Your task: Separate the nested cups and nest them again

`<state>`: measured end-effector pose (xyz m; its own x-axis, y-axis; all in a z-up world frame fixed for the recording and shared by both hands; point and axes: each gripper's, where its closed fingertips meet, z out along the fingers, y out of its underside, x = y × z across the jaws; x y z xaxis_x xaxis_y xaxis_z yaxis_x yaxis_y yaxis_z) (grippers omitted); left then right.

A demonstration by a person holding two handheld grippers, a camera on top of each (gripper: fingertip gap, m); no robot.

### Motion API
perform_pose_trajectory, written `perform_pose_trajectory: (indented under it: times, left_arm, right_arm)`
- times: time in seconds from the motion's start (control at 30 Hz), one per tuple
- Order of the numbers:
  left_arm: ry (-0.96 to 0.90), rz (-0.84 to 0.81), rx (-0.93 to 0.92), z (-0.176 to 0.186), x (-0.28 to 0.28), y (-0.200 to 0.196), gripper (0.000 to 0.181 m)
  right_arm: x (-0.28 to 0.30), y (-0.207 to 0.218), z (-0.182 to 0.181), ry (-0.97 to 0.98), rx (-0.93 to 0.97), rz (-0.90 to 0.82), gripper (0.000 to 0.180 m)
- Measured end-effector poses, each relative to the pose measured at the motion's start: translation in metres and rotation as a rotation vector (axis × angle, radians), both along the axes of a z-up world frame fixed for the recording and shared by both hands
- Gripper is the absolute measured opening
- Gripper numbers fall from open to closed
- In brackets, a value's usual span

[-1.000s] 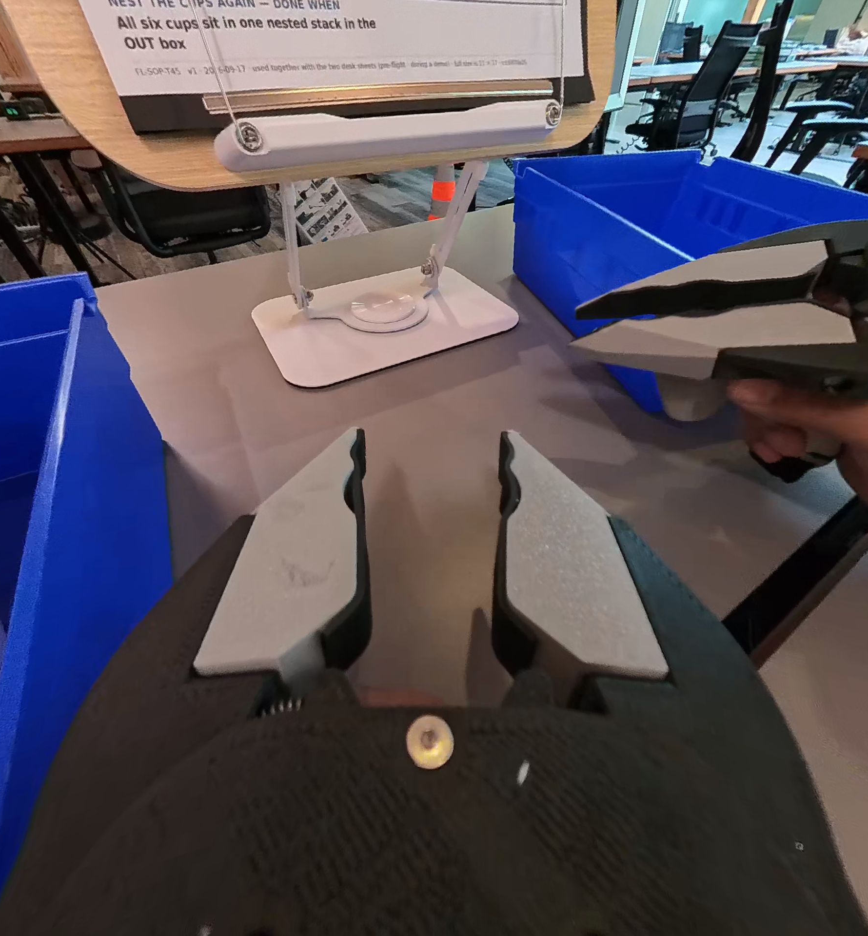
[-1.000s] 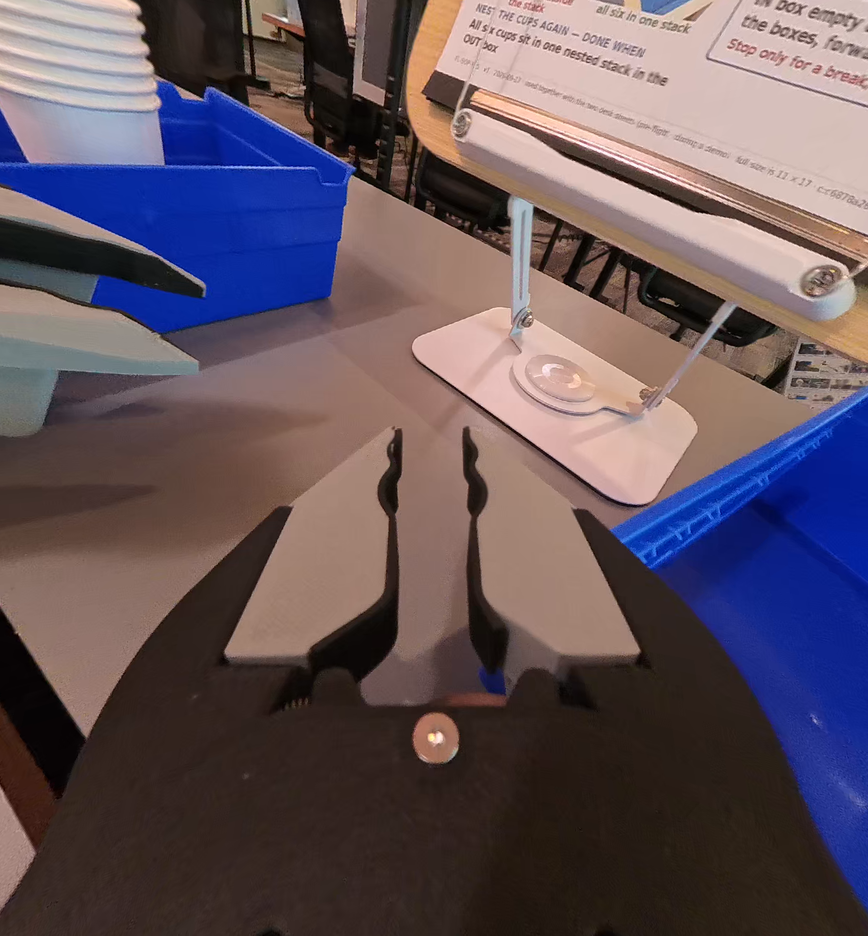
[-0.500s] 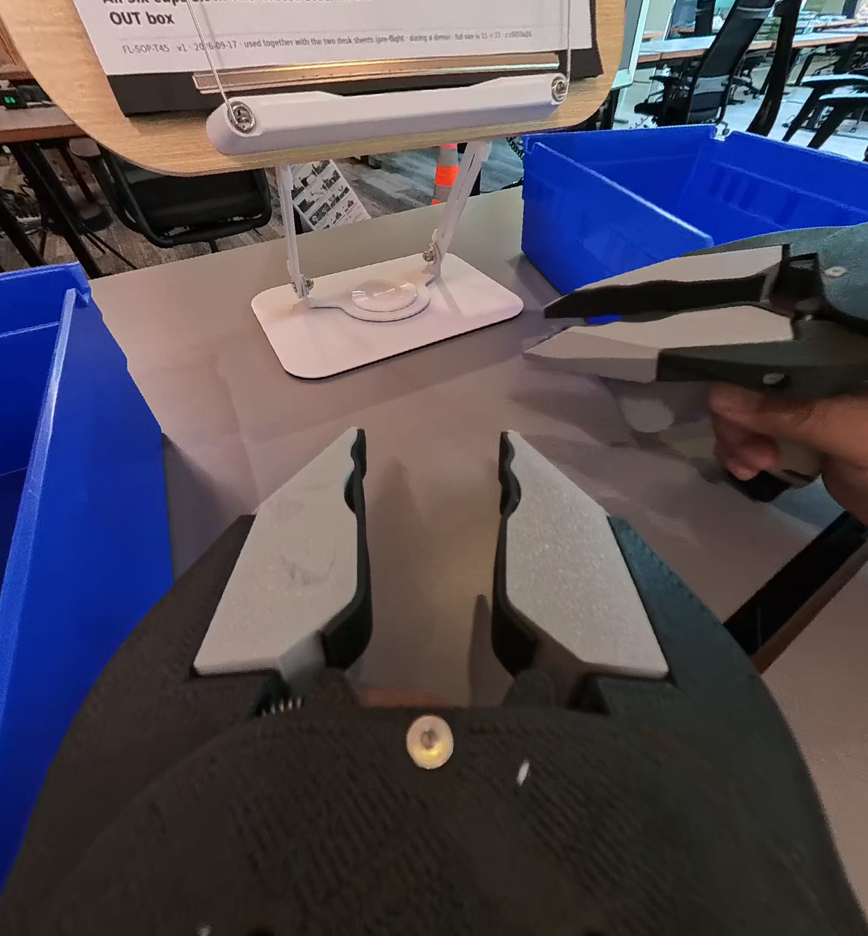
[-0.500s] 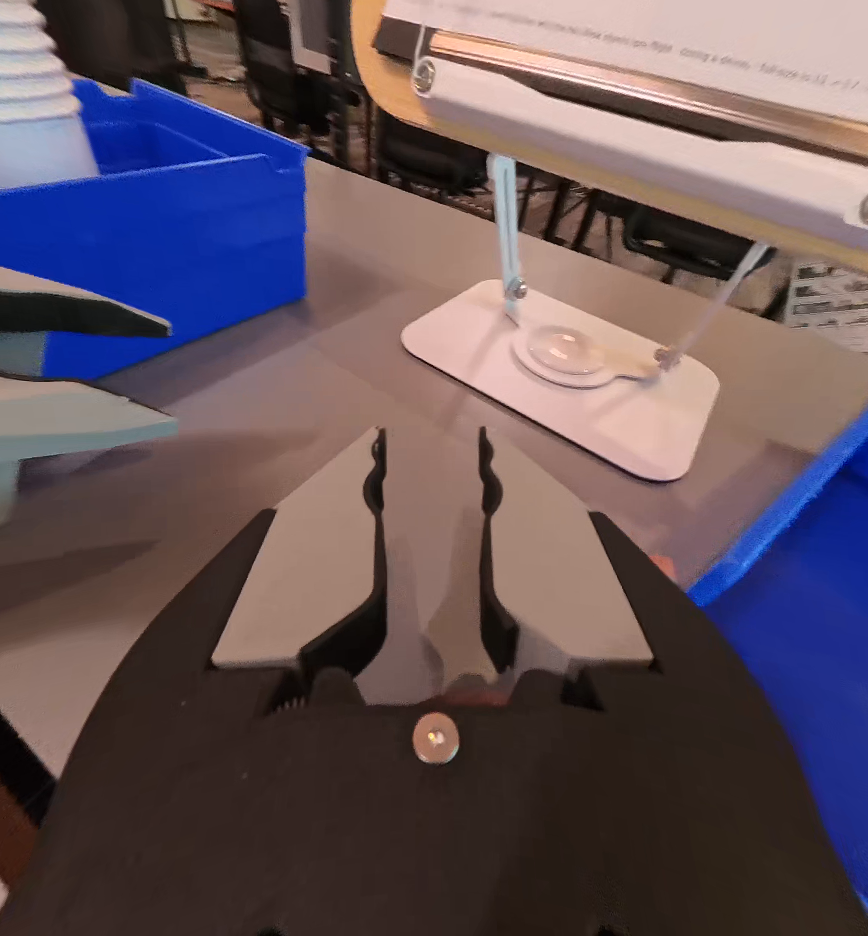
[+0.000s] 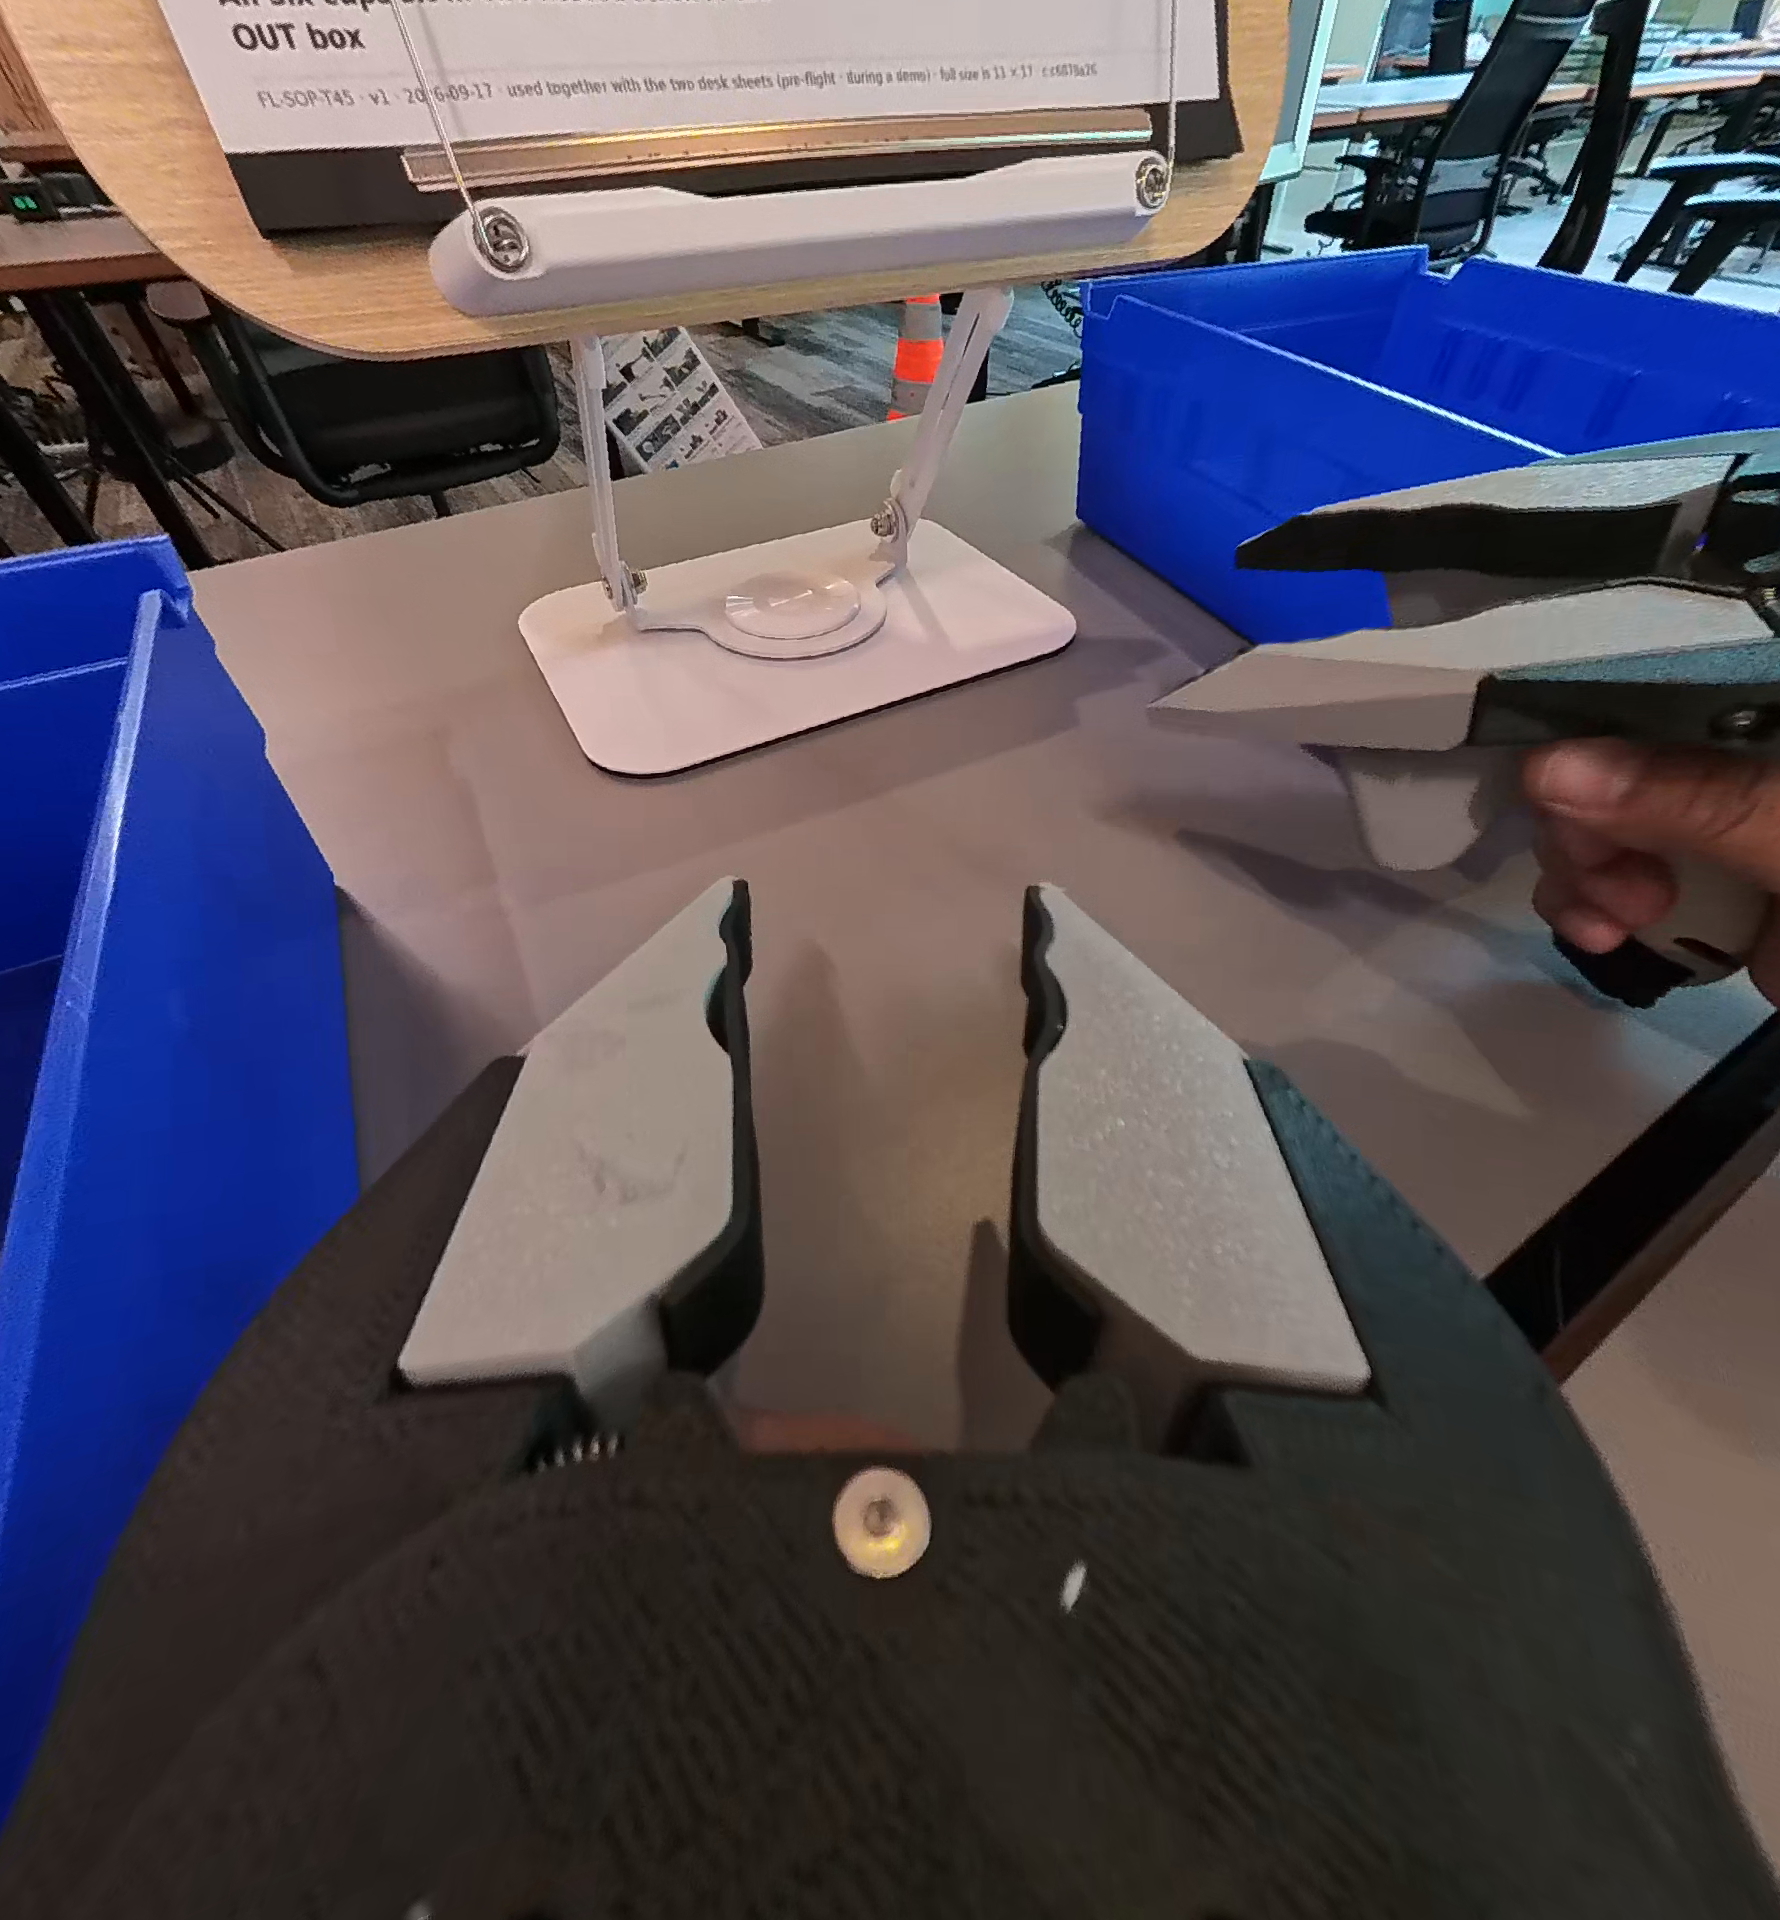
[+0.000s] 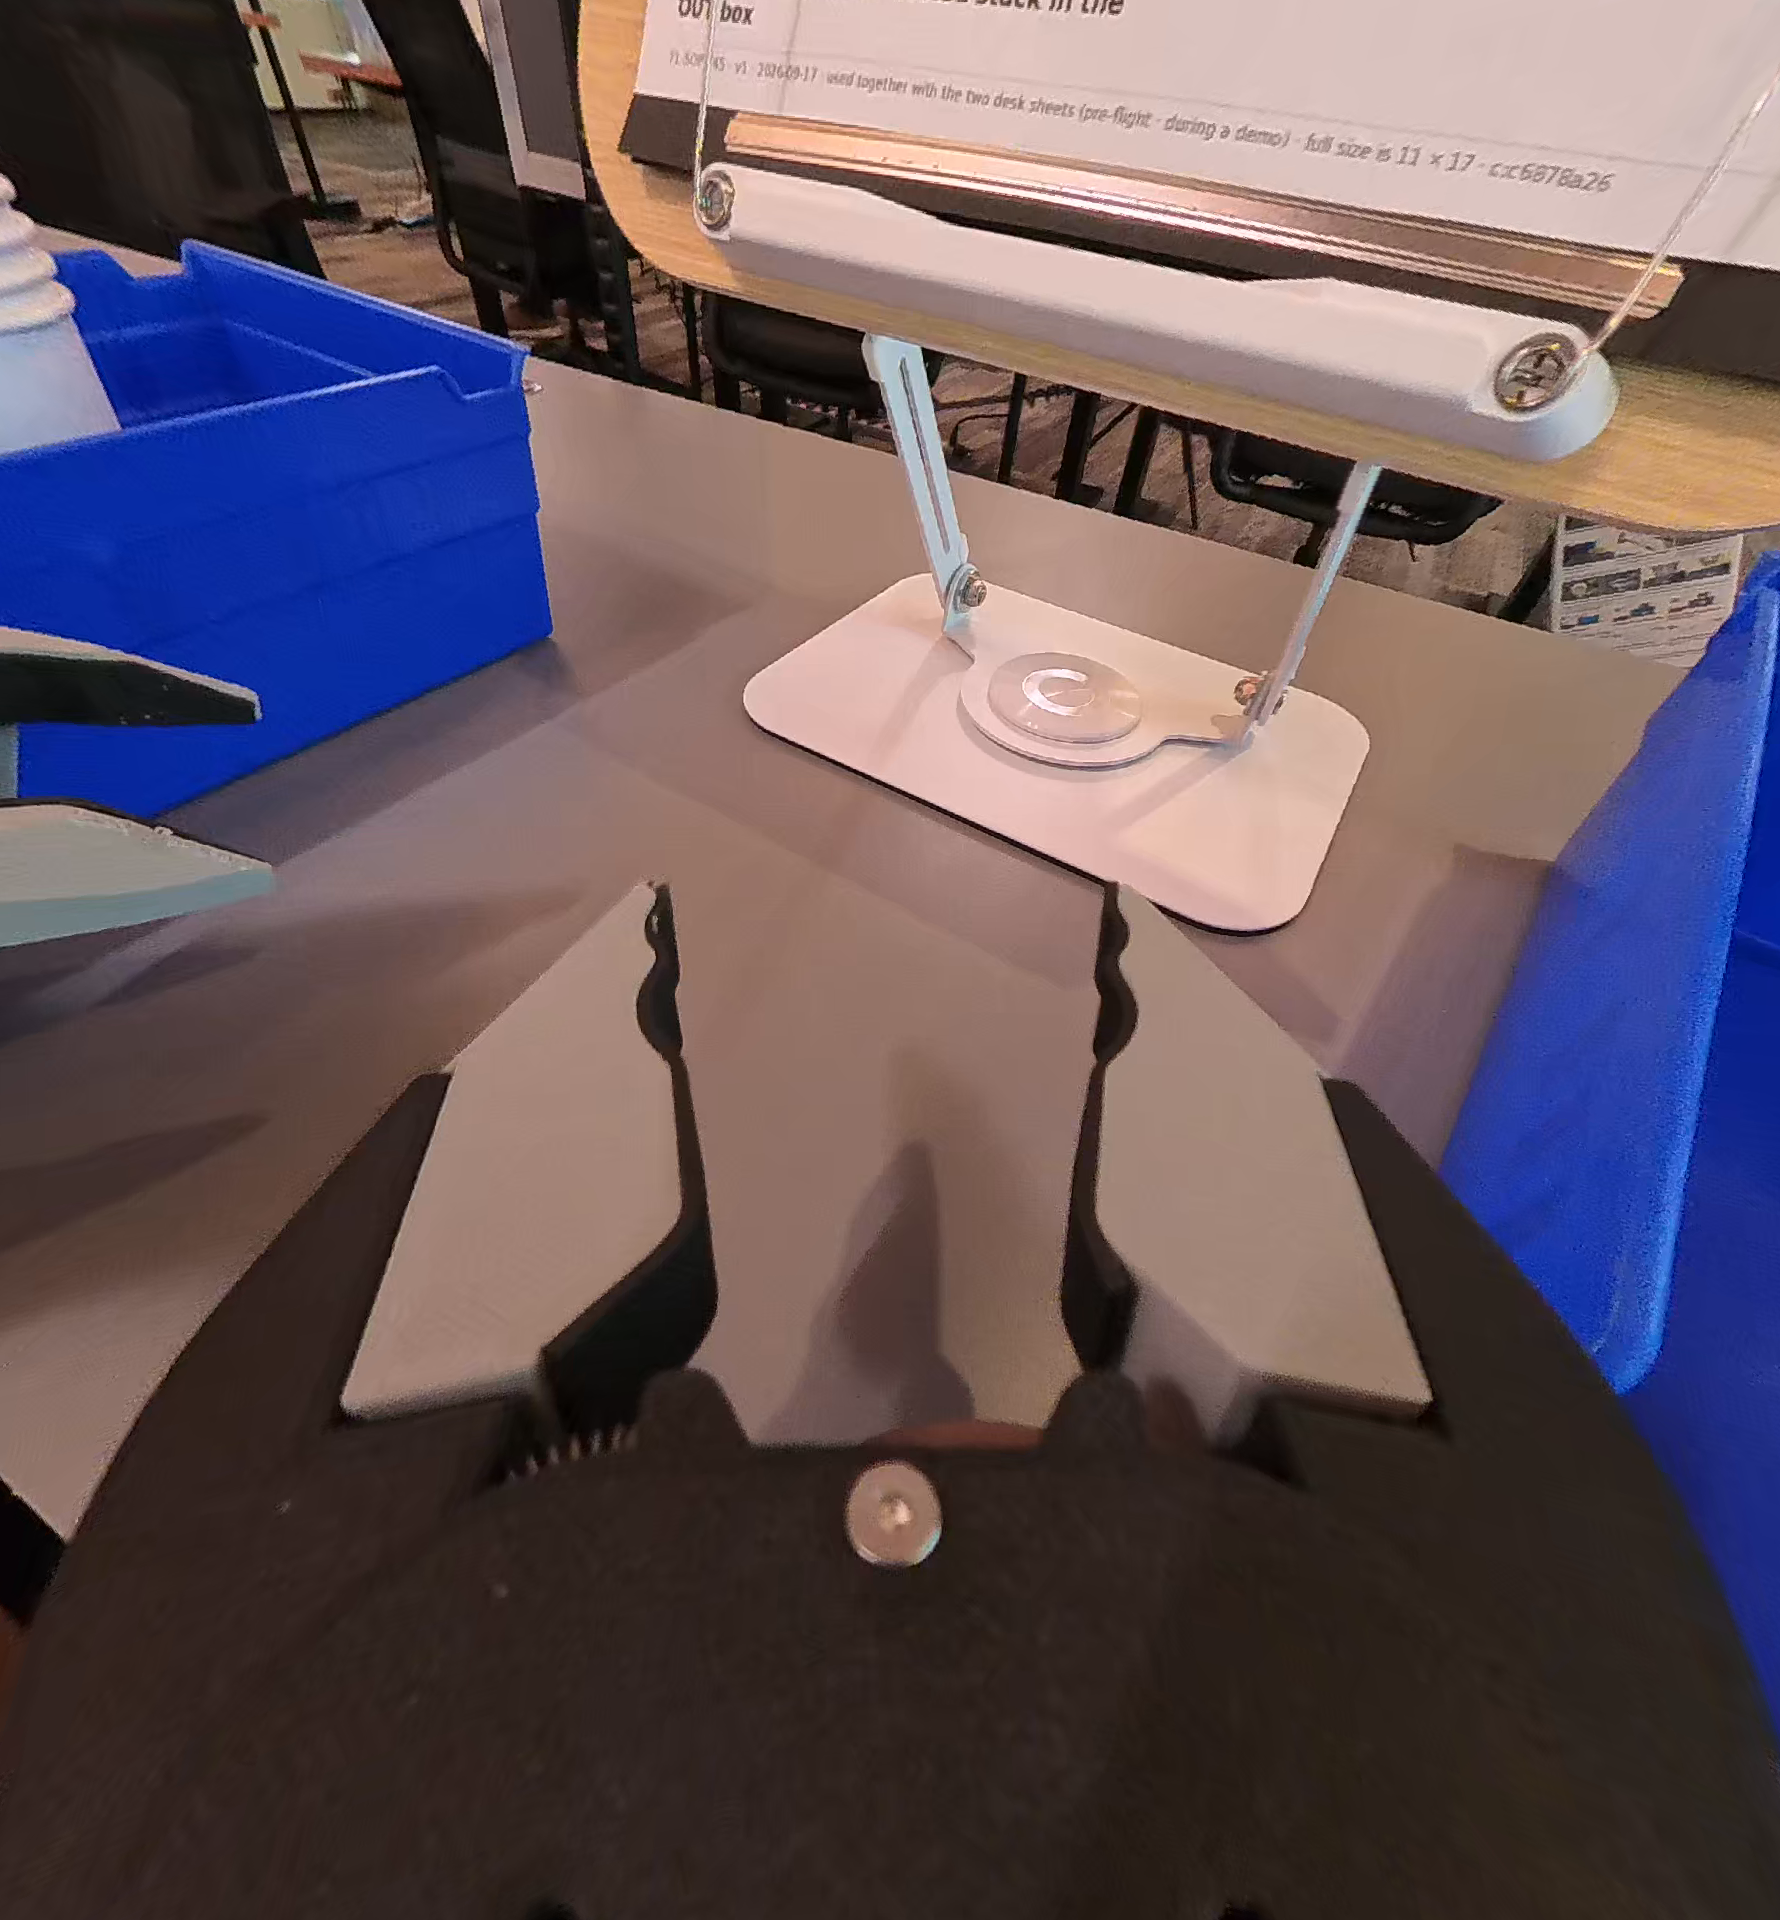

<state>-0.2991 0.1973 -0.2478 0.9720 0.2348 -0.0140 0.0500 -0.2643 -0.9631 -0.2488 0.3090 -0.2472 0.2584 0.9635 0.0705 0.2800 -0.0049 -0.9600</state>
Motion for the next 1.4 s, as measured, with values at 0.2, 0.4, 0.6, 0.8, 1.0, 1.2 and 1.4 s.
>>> perform_pose_trajectory:
  times: [0.2,0.4,0.6,0.8,1.0,1.2,1.4]
  left_arm:
    - [0.024,0.045,-0.035,-0.003,-0.01,-0.005,0.041]
    - [-0.031,0.014,0.005,0.009,-0.009,-0.012,0.039]
    - [0.001,-0.03,0.105,0.038,0.006,-0.022,0.039]
    - [-0.117,-0.186,0.262,0.065,0.017,-0.034,0.037]
    - [-0.117,-0.296,0.331,0.079,0.03,-0.044,0.03]
    - [-0.075,-0.3,0.297,0.071,0.027,-0.036,0.029]
    - [-0.058,-0.28,0.262,0.061,0.027,-0.02,0.029]
  right_arm:
    - [-0.001,0.003,-0.009,-0.047,0.026,-0.009,0.076]
    - [0.002,0.013,-0.01,-0.044,-0.016,-0.034,0.076]
    - [0.003,0.016,-0.011,-0.043,-0.023,-0.041,0.076]
    - [0.001,0.014,-0.011,-0.046,-0.01,-0.032,0.076]
    - [0.002,0.014,-0.01,-0.038,-0.013,-0.031,0.075]
    - [0.001,0.01,-0.009,-0.04,-0.004,-0.02,0.075]
    - [0.002,0.01,-0.007,-0.031,0.013,-0.025,0.075]
